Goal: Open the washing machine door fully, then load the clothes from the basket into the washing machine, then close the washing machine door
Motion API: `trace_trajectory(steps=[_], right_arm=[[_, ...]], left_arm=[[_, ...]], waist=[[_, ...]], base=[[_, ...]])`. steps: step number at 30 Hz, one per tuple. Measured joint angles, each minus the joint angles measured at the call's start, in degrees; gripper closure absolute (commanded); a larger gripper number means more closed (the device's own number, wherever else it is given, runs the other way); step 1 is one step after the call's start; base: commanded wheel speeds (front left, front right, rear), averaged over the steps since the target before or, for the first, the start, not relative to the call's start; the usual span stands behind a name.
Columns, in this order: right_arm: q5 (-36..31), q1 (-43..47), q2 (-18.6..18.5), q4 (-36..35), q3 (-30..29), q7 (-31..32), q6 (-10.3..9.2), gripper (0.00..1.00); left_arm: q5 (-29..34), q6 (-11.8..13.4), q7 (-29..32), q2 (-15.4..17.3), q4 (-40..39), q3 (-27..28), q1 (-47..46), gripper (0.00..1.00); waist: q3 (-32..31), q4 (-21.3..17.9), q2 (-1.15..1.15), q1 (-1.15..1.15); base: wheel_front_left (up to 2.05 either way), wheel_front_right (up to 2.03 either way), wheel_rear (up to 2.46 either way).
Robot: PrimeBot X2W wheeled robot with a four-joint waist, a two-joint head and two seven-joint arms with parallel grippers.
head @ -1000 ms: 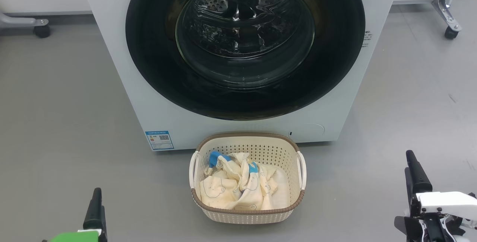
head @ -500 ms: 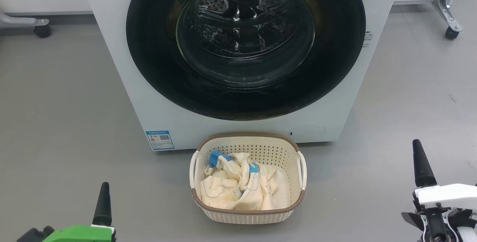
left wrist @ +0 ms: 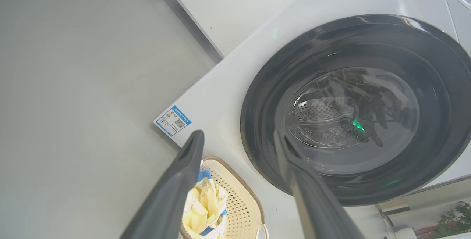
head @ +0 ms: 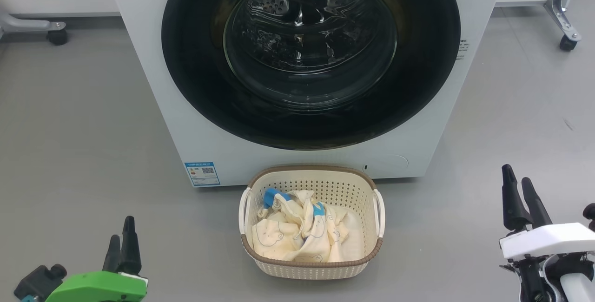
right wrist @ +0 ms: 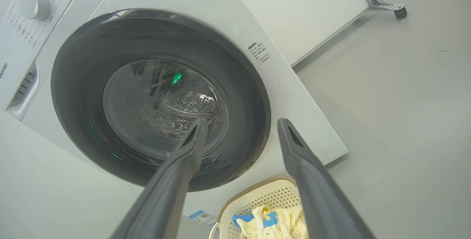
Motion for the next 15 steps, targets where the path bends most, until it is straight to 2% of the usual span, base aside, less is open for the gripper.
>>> trace_trajectory(steps=[15], right_arm=[[-16.15, 0.06, -1.98, -0.11, 3.60, -2.43, 0.03, 0.00]], left_arm=[[18.34, 0.00, -2.50, 0.60, -0.07, 1.26, -0.23, 0.00]], waist=[[0.05, 0.59, 0.00, 0.00]], base=[[0.00, 0.00, 0.00]])
